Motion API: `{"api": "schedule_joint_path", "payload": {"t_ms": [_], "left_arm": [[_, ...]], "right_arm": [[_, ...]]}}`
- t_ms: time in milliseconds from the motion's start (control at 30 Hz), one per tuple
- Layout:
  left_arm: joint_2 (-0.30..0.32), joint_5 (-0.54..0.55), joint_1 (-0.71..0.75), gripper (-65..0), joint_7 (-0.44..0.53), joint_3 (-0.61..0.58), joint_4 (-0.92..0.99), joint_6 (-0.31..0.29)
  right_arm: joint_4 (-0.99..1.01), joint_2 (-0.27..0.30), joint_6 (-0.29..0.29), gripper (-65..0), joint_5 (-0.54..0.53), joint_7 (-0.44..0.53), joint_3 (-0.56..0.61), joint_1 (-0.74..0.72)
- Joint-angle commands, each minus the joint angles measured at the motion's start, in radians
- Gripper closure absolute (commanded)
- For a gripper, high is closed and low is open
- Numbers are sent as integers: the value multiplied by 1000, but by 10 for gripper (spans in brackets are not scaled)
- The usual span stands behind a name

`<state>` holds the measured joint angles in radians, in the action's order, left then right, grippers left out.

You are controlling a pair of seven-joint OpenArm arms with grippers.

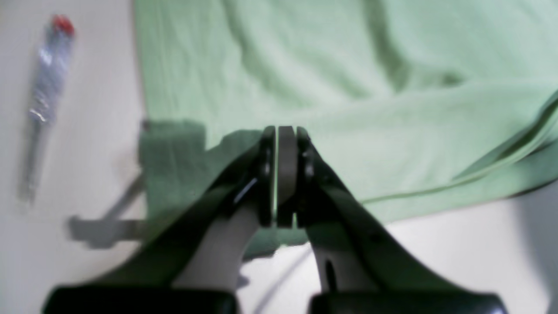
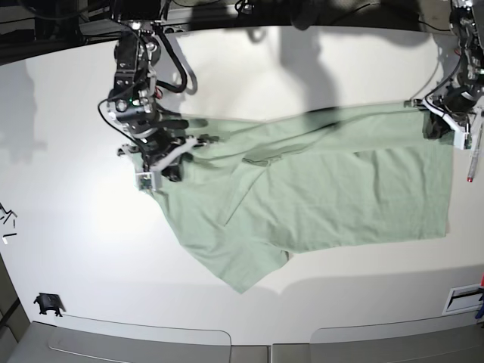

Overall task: Fold the T-shirt properly
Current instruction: 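Grasp the folded shoulder edge again with the right gripper, then lift and pull the shirt toward the robot with both grippers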

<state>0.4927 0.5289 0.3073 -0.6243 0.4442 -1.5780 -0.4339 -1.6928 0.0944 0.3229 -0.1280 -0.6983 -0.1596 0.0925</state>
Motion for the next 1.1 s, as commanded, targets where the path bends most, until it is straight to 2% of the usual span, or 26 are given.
{"api": "schedule_joint_path", "payload": {"t_ms": [0,200,333,533,667,900,1067], "left_arm": [[18,11,-8,0,19,-2,21,1],[18,14,-9,0,24,-10,192,2],[18,15,13,0,-68,-7,204,1],[21,61,118,0,-71,2,179,1],[20,67,203,0,-69,34,127,0],[20,101,325,0,-65,120,19,0],[11,119,389,0,-72,138,5,0]], "right_arm": [[-12,3,-5,0,-6,27,-22,2],[103,23,-6,0,-6,71,-90,71],[163,56,-6,0,-14,62,-89,115],[159,118,-6,0,-64,38,-90,205],[121,137,-6,0,-65,16,-90,264],[-50,138,-8,0,-66,2,-97,410],[-135,137,-8,0,-65,-3,-97,498]]}}
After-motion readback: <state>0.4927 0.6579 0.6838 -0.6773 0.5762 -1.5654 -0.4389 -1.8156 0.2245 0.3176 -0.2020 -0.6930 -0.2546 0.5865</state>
